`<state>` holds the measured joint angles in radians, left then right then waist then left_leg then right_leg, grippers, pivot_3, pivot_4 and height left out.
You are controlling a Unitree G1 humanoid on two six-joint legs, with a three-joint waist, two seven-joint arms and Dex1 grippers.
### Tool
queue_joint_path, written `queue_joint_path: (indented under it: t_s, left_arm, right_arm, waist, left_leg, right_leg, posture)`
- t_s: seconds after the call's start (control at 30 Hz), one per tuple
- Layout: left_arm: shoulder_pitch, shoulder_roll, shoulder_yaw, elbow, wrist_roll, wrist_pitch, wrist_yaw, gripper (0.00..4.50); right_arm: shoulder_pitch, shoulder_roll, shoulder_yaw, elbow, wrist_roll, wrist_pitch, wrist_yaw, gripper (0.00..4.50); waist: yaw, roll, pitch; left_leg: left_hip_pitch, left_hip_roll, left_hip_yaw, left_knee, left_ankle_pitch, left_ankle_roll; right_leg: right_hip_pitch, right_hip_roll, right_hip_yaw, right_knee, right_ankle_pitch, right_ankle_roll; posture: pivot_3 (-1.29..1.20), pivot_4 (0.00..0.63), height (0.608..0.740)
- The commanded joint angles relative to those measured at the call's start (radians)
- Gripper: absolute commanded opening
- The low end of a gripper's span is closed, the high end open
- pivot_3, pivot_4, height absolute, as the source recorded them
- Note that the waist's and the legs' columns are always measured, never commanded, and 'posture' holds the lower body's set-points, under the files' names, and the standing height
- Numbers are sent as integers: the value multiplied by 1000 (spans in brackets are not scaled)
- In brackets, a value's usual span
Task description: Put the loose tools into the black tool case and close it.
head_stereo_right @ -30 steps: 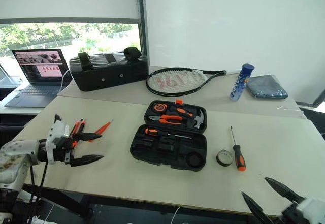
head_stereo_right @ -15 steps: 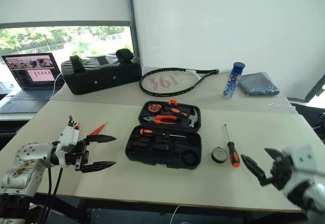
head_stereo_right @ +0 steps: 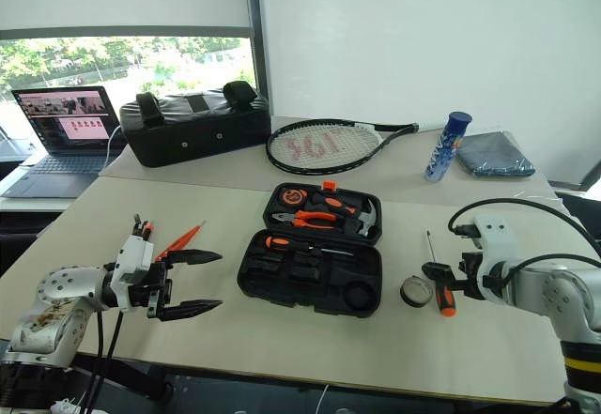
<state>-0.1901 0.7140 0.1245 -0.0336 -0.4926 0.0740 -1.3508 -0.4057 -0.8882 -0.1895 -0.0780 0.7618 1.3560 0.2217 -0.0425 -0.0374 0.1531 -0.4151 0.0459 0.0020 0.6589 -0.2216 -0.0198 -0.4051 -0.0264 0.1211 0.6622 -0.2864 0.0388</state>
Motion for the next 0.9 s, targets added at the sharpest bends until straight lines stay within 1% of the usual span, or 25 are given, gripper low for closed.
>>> queue_joint_path:
  t_s: [0.03, 0.13, 0.3, 0.33, 0.4, 0.47, 0.5, 0.57, 0.6, 0.63, 0.67, 0.77, 0.9]
  left_arm:
    - [11, 8, 25, -55, -28, 14, 23, 4500]
    - [21, 11, 33, -68, -32, 17, 36, 4500]
    - [43, 10, 31, -88, -34, 15, 50, 4500]
    - [46, 9, 30, -91, -34, 14, 52, 4500]
    - [50, 9, 29, -94, -34, 12, 55, 4500]
    - [53, 9, 32, -95, -35, 10, 58, 4500]
    - [55, 9, 34, -95, -36, 11, 60, 4500]
    - [59, 4, 41, -94, -41, 15, 70, 4500]
    - [62, 0, 45, -94, -48, 22, 77, 4500]
    - [64, -5, 48, -94, -55, 29, 85, 4500]
    - [65, -9, 49, -93, -60, 34, 92, 4500]
    - [72, -22, 54, -76, -61, 38, 111, 4500]
    - [79, -33, 47, -62, -52, 30, 125, 4500]
  right_arm:
    - [-34, -28, 44, 57, -63, 23, 39, 3764]
    - [-54, -42, 89, 102, -122, -7, 68, 2763]
    - [-79, -33, 102, 154, -181, -28, 111, 1006]
    - [-78, -34, 99, 154, -188, -28, 120, 856]
    - [-59, -61, 79, 129, -193, -66, 170, 855]
    - [-30, -106, 52, 86, -204, -170, 252, 855]
    - [-6, -144, 53, 53, -222, -267, 325, 854]
    - [36, -219, 55, -4, -265, -535, 528, 854]
    - [35, -239, 55, -23, -274, -639, 615, 854]
    - [11, -247, 64, -38, -269, -702, 685, 854]
    - [-17, -246, 78, -47, -266, -731, 723, 854]
    - [-164, -196, 186, -95, -244, -693, 814, 854]
    - [-362, -84, 427, -107, -339, -580, 861, 854]
  waist:
    - [0, 0, 0]
    - [-1, 0, 0]
    - [-2, 0, 0]
    - [-2, 0, 0]
    - [-2, 0, 0]
    - [1, 1, 0]
    - [2, 2, 1]
    - [1, 7, 4]
    - [0, 9, 6]
    - [-6, 10, 6]
    - [-13, 11, 7]
    - [-33, 11, 8]
    - [-37, 11, 8]
  left_leg:
    - [0, 0, 0, 0, 0, 0]
    - [0, 0, 0, 0, 0, 0]
    - [1, 0, 0, 0, 0, 0]
    - [1, 0, 0, 0, 0, 0]
    - [1, 0, 0, 0, 0, 0]
    - [1, 0, 0, 1, 0, 0]
    - [0, 0, 0, 1, 0, 0]
    - [0, -1, 0, 0, 0, 0]
    - [0, -1, 0, 1, 0, 0]
    - [0, -1, 1, 0, 0, 0]
    - [1, 0, 1, 0, 0, 0]
    - [4, 3, 1, 0, 0, 0]
    - [7, 4, 1, 0, 0, 0]
  right_leg:
    - [0, 0, 0, 0, 0, 0]
    - [0, 0, 0, 0, 0, 0]
    - [1, 0, 0, 1, 0, 0]
    - [1, 0, 0, 1, 0, 0]
    - [1, 0, 0, 1, 0, 0]
    - [0, 0, 0, 1, 0, 0]
    - [0, 0, 0, 0, 0, 0]
    - [0, 0, 0, 0, 0, 0]
    - [0, 0, 0, 0, 0, 1]
    - [0, -1, 0, 0, 0, 1]
    - [0, 0, 0, 1, 0, 1]
    - [1, 4, 1, 2, 0, 0]
    - [2, 5, 2, 2, 1, 0]
  posture:
    - [0, 150, 740]
    - [0, 150, 740]
    - [0, 150, 740]
    - [0, 150, 740]
    - [0, 150, 740]
    - [0, 150, 740]
    - [0, 150, 740]
    - [0, 150, 740]
    - [0, 150, 740]
    - [0, 150, 740]
    - [0, 150, 740]
    - [0, 150, 740]
    - [0, 150, 740]
